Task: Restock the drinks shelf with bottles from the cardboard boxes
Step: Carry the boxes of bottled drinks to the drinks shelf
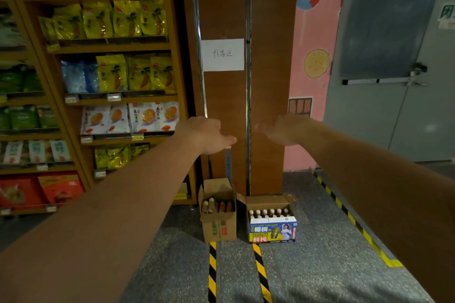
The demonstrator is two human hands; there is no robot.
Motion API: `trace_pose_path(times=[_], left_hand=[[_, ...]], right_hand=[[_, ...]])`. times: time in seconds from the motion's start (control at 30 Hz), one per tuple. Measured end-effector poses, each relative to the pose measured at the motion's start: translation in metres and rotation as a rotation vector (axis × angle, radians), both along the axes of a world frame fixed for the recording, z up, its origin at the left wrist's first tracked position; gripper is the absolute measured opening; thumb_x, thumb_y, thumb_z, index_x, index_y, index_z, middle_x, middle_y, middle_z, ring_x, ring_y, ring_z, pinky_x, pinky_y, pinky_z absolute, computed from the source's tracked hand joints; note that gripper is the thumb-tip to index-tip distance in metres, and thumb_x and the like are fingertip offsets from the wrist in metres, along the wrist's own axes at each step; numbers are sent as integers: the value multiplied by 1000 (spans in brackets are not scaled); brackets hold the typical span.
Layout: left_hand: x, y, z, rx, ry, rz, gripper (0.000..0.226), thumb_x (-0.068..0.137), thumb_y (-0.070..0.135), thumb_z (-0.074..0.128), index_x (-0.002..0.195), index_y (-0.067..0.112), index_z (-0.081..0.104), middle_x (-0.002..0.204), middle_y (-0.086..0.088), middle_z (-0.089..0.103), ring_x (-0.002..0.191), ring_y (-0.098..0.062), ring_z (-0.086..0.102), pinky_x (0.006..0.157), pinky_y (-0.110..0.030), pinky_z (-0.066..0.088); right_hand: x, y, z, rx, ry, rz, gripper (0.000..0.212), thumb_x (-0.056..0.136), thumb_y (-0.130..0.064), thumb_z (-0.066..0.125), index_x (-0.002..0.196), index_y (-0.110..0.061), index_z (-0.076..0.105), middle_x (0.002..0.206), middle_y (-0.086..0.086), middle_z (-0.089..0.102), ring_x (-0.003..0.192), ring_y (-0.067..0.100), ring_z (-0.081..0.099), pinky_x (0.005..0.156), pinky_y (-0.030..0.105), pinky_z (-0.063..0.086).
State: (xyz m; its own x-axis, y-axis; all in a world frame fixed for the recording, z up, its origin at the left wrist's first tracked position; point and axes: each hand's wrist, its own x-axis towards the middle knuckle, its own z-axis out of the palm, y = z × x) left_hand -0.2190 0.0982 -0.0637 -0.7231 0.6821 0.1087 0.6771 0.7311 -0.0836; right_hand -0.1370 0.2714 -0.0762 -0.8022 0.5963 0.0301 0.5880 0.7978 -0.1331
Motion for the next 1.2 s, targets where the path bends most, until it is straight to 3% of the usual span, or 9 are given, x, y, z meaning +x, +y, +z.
trace_pose_path(times=[0.17,0.37,0.47,0.57,0.73,0.87,1.0,1.13,1.2], left_hand=[[-19,43,-1,14,-3,10,62,89,67,37,130,22,50,131,-5,53,116,-24,51,79,-32,40],[-32,98,-8,45,-25,32,64,89,68,36,131,21,49,129,-5,53,113,-24,52,84,-35,44],[-39,118,-15,40,-49,44,64,90,66,35,132,20,49,128,-5,53,112,-23,52,77,-32,42],[-51,132,-23,14,-59,71,66,89,68,35,133,20,47,130,-5,53,113,-23,52,83,-34,45],[-79,152,-17,26,-13,96,67,89,67,35,136,20,46,133,-5,52,116,-25,52,89,-36,46],[-112,169,-15,28,-7,80,68,88,69,35,135,22,46,133,-5,52,117,-25,51,92,-38,46],[-151,182,-17,3,3,53,67,87,70,35,130,21,50,125,-5,56,112,-25,53,89,-39,47],[-193,186,-11,6,27,31,64,88,69,35,127,22,51,126,-4,55,116,-25,51,91,-39,40],[-213,187,-12,-14,41,21,64,88,70,35,127,22,51,127,-4,55,118,-25,50,91,-39,37]], right_hand=[[-19,40,-2,-8,-19,36,81,87,-74,16,146,-20,35,151,8,36,136,32,36,111,47,31],[-29,100,-3,21,-40,59,76,88,-72,18,136,-21,48,141,5,49,125,28,49,107,45,38],[-37,121,-5,28,-38,57,74,91,-69,20,135,-18,51,126,6,56,119,25,52,107,43,39],[-49,136,-10,15,-102,71,71,93,-64,17,141,-18,42,146,7,43,133,29,41,112,43,32],[-76,155,-5,11,-52,90,63,94,-60,24,124,-15,55,125,7,57,115,26,56,103,41,44],[-105,166,-7,-17,-22,81,68,92,-65,24,123,-15,57,117,3,58,115,26,56,103,39,43],[-135,174,-8,-29,1,70,69,92,-66,22,127,-16,55,127,4,57,119,25,54,104,39,41],[-173,178,-5,-110,49,58,62,94,-61,29,121,-13,58,104,0,54,115,24,57,103,39,44],[-190,175,-7,-109,50,36,62,94,-61,28,122,-14,57,109,0,56,115,25,56,104,39,43]])
